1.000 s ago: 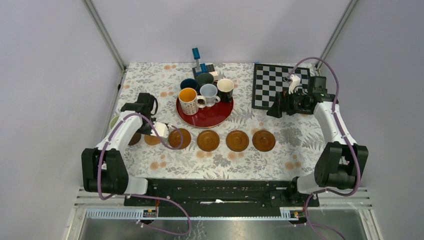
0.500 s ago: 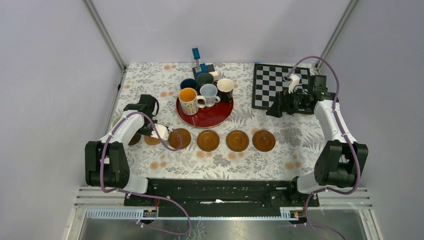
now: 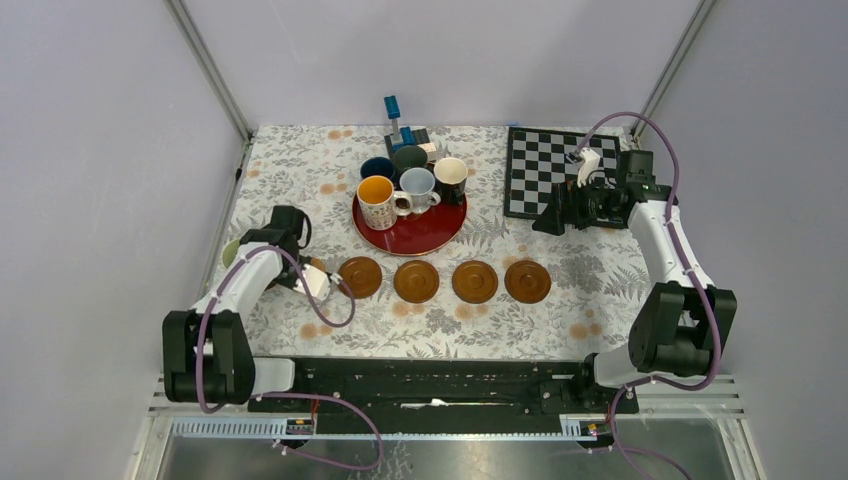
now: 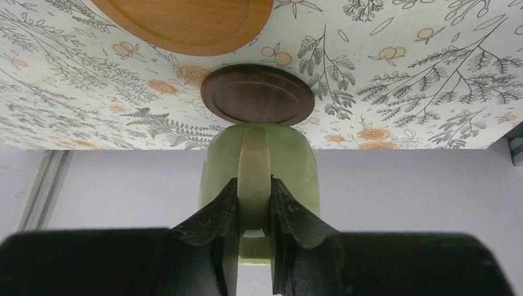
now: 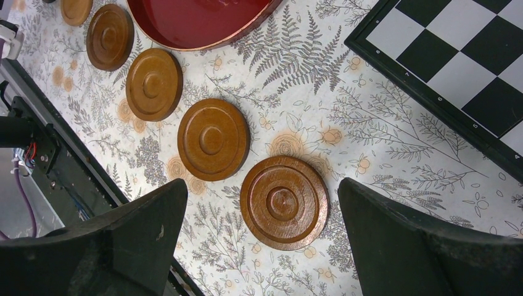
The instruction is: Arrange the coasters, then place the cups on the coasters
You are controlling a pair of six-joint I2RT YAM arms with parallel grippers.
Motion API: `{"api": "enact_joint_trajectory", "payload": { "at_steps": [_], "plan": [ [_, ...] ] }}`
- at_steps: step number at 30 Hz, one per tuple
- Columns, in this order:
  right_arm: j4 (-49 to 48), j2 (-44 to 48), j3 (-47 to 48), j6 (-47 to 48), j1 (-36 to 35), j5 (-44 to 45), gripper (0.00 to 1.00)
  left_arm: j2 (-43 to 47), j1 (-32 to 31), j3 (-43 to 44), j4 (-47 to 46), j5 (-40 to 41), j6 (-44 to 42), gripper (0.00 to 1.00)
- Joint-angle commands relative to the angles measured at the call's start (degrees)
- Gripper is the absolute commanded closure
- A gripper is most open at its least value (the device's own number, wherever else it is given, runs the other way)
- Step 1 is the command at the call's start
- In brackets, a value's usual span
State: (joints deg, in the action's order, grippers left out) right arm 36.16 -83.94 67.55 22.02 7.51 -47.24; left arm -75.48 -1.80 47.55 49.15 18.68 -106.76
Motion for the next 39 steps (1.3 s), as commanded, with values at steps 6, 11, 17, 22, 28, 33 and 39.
{"api": "enact_joint_trajectory", "payload": {
  "at_steps": [6, 11, 17, 22, 28, 33, 39],
  "plan": [
    [-0.71, 3.44, 0.19, -0.99, 0.14, -1.01, 0.00, 7.34, 0.43, -3.55, -5.62, 1.04, -8.72, 1.00],
    [-0.96, 3.93, -0.33, -1.02, 0.14, -1.18, 0.01, 6.66, 0.43, -3.12, -5.77, 0.60, -8.89, 1.00],
    [-0.91, 4.34, -0.44, -1.02, 0.14, -0.67, 0.00, 5.43, 0.48, -3.65, -6.42, 0.15, -9.22, 0.98],
    [-0.93, 4.12, -0.42, -1.02, 0.14, -0.69, 0.02, 4.28, 0.46, -3.60, -6.91, -0.22, -8.67, 0.97],
    [-0.98, 3.81, -0.49, -1.02, 0.14, -0.83, 0.02, 3.44, 0.47, -4.55, -7.46, -0.53, -8.46, 0.97],
    [-1.00, 3.37, -0.32, -1.10, 0.14, -1.06, 0.02, 2.76, 0.48, -4.39, -7.49, -0.84, -8.61, 0.97],
    [-0.96, 3.42, -0.25, -1.19, 0.14, -1.04, 0.02, 1.56, 0.48, -4.07, -8.10, -0.71, -8.90, 0.96]
  ]
}}
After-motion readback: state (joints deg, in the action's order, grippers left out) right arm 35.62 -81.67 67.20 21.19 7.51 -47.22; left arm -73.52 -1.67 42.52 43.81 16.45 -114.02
